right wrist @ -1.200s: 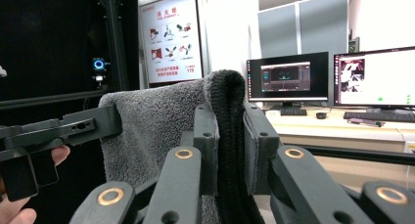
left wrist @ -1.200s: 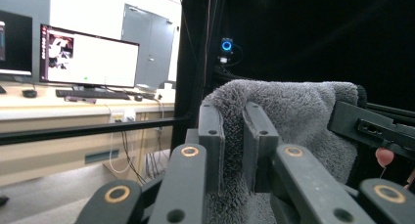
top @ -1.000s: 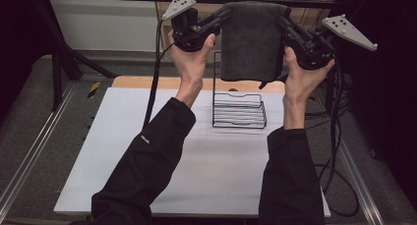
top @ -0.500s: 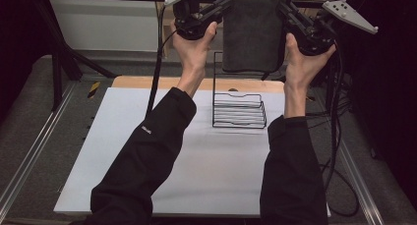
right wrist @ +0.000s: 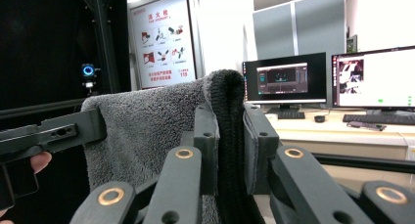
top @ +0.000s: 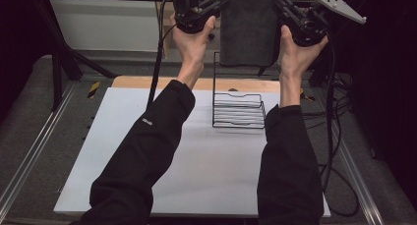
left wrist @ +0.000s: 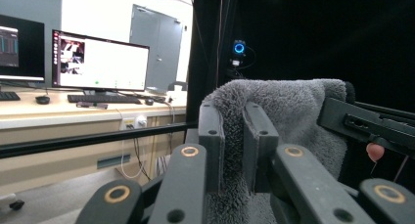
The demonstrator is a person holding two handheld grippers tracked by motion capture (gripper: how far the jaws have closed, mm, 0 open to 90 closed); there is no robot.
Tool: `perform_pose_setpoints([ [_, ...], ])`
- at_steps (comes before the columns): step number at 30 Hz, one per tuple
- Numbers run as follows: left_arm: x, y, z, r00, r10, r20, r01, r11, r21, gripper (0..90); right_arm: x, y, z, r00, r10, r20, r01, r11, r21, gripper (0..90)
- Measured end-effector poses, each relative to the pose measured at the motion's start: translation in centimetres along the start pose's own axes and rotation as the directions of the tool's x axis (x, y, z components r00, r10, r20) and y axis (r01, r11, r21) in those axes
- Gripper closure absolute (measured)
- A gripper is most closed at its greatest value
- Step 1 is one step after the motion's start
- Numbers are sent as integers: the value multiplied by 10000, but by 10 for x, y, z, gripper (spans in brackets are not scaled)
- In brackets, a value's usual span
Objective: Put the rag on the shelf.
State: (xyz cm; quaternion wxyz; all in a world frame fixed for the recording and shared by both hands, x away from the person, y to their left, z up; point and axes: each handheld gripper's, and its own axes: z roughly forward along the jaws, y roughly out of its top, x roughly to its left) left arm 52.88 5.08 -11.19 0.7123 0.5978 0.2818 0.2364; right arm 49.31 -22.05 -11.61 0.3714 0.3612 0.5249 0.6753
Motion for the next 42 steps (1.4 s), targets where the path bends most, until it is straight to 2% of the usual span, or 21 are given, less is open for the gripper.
perform_pose_setpoints([
  [2,3,0,2,10000,12,3,-12,10000,72,801,-2,0,3,10000,-95,-10,95,9999,-46,795],
  [7,10,-10,4,10000,37,-41,-35,9992,390,801,-5,-9,7,9999,-165,-11,165,9994,293,795],
  [21,13,-29,6,9995,313,-3,-311,9951,944,801,-12,-25,5,9996,-276,35,272,9959,858,795],
  [33,11,-57,-2,9985,458,305,-499,9872,1518,800,-17,-53,-10,10000,-56,59,47,9908,1349,794],
  [42,5,-72,-10,9971,449,619,-553,9823,1788,800,-19,-75,-26,9997,219,-116,-200,9893,1442,794],
])
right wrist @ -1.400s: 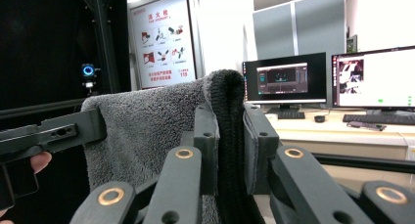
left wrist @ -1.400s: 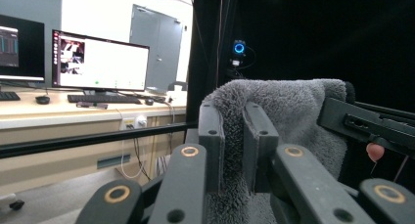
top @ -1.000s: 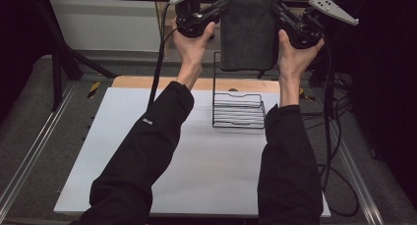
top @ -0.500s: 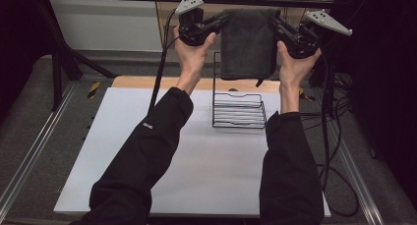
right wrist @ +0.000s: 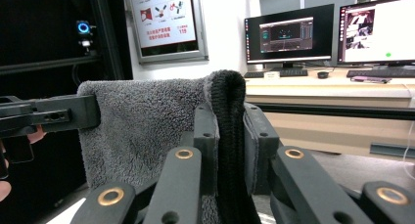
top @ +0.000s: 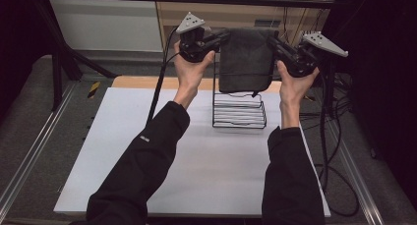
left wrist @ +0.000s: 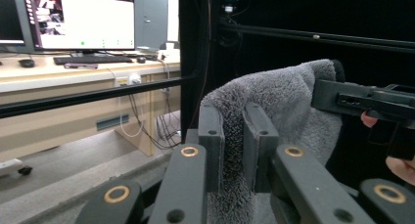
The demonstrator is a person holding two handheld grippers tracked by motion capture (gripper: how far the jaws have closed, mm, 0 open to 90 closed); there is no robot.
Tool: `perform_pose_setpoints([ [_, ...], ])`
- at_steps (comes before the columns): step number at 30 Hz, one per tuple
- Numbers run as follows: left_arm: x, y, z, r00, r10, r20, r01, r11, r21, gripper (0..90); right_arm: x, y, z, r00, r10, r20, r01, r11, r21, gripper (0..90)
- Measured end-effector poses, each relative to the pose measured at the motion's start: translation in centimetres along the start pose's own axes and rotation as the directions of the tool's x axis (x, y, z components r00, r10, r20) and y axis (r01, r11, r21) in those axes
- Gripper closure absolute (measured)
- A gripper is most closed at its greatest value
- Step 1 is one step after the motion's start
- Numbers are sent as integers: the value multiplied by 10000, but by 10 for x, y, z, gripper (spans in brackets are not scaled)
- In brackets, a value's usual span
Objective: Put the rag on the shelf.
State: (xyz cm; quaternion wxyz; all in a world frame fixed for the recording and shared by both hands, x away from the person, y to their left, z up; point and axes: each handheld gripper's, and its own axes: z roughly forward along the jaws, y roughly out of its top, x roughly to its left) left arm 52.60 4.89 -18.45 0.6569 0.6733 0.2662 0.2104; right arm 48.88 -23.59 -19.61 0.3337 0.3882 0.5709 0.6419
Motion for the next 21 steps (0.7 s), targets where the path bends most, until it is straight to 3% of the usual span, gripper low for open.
perform_pose_setpoints([
  [4,-2,-7,2,10000,31,80,-33,9996,286,800,-3,-9,-3,9999,43,92,-44,9999,145,793],
  [21,-12,-23,-7,9979,332,548,-362,9978,548,798,-8,-26,-19,9996,99,-261,-92,9996,251,790],
])
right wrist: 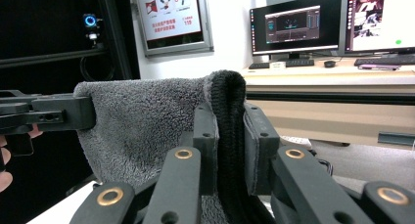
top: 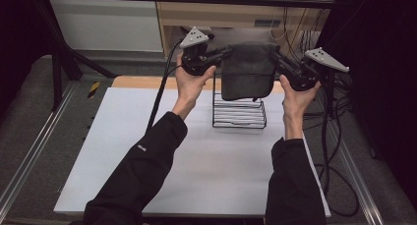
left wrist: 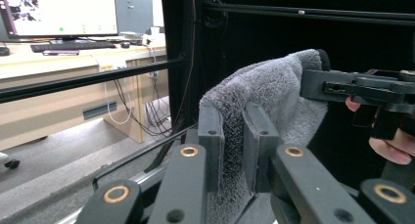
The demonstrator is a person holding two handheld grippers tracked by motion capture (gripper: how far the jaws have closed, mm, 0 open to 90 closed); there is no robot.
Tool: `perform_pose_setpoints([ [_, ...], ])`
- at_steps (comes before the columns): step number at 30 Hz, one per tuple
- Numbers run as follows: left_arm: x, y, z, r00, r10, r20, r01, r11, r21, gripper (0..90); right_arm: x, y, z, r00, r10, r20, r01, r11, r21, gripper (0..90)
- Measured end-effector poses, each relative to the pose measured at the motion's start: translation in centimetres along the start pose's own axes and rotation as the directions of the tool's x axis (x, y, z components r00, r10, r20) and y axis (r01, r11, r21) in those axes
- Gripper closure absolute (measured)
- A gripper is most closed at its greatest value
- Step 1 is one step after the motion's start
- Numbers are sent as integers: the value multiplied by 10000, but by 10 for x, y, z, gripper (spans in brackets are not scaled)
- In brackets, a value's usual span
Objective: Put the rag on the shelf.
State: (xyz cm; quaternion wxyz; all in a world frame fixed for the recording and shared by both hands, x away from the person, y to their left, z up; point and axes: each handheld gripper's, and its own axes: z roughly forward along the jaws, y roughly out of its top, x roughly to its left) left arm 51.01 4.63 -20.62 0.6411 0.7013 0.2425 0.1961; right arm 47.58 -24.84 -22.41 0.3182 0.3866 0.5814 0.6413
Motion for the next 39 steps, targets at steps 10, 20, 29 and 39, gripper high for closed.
perform_pose_setpoints([
  [10,-7,-12,-9,9993,-137,348,126,9994,322,793,3,-8,-12,9995,-92,-314,101,9995,301,789],
  [20,-18,-23,-18,9986,-341,416,306,9962,819,780,2,-20,-22,9975,97,-705,-69,9992,391,786],
  [29,-22,-17,-30,9997,-129,202,98,9895,1442,731,2,-23,-25,9955,-85,-945,143,9980,608,783],
  [39,-3,2,-35,9967,-797,-152,810,9883,1293,815,2,-27,-28,9946,-224,-1010,287,9977,610,780],
])
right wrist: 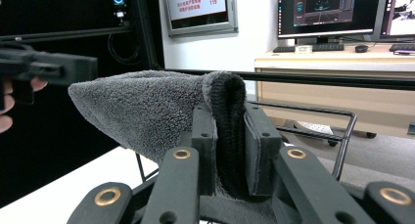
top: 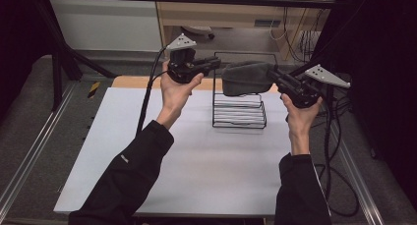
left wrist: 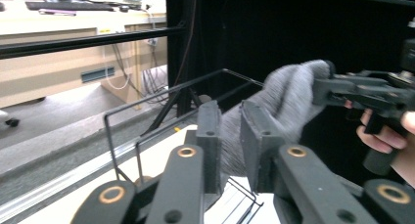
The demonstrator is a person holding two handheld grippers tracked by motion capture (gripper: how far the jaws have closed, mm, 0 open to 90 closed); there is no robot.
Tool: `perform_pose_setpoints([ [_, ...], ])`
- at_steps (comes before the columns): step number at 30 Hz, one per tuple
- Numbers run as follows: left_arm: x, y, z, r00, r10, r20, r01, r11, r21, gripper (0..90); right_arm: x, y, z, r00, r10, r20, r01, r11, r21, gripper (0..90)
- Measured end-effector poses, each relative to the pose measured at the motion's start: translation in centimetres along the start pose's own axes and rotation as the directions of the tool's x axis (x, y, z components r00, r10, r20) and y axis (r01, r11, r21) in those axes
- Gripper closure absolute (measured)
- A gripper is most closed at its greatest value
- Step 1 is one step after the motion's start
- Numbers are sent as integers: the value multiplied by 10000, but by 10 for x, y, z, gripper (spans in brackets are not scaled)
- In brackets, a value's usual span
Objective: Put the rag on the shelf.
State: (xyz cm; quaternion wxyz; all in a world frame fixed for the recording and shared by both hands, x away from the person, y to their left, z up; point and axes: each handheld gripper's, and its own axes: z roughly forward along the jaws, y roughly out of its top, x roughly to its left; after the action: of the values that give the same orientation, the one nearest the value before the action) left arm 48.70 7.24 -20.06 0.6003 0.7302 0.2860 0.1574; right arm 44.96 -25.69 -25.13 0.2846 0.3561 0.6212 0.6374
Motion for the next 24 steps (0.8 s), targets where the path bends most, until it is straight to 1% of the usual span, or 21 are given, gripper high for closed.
perform_pose_setpoints([
  [3,-1,1,8,9999,-64,99,61,9995,319,860,0,-1,-1,10000,-9,-37,9,10000,27,776],
  [5,-2,1,14,9990,-279,358,260,9983,523,880,1,-2,-2,10000,-46,-25,46,10000,10,773],
  [6,-4,0,16,9985,-325,448,298,9978,599,890,1,-3,-2,10000,-64,-42,64,10000,-3,771],
  [11,-12,-5,22,9988,75,488,-130,9936,1118,896,1,-4,-5,9999,-143,-73,144,9998,122,762],
  [13,-15,-7,22,9985,186,518,-247,9927,1181,896,2,-4,-6,9998,-180,-82,181,9997,179,751],
  [16,-17,-12,23,9978,401,520,-465,9906,1286,897,2,-2,-9,9999,-111,-114,114,9997,204,721],
  [18,-18,-16,24,9974,459,559,-531,9893,1361,897,3,1,-11,9998,-83,-173,87,9997,243,687],
  [21,-17,-19,25,9970,458,630,-546,9877,1462,897,6,6,-14,9997,-195,-148,200,9991,381,622],
  [24,-19,-21,25,9958,669,630,-759,9853,1530,898,10,11,-15,9992,-387,-98,392,9980,503,572],
])
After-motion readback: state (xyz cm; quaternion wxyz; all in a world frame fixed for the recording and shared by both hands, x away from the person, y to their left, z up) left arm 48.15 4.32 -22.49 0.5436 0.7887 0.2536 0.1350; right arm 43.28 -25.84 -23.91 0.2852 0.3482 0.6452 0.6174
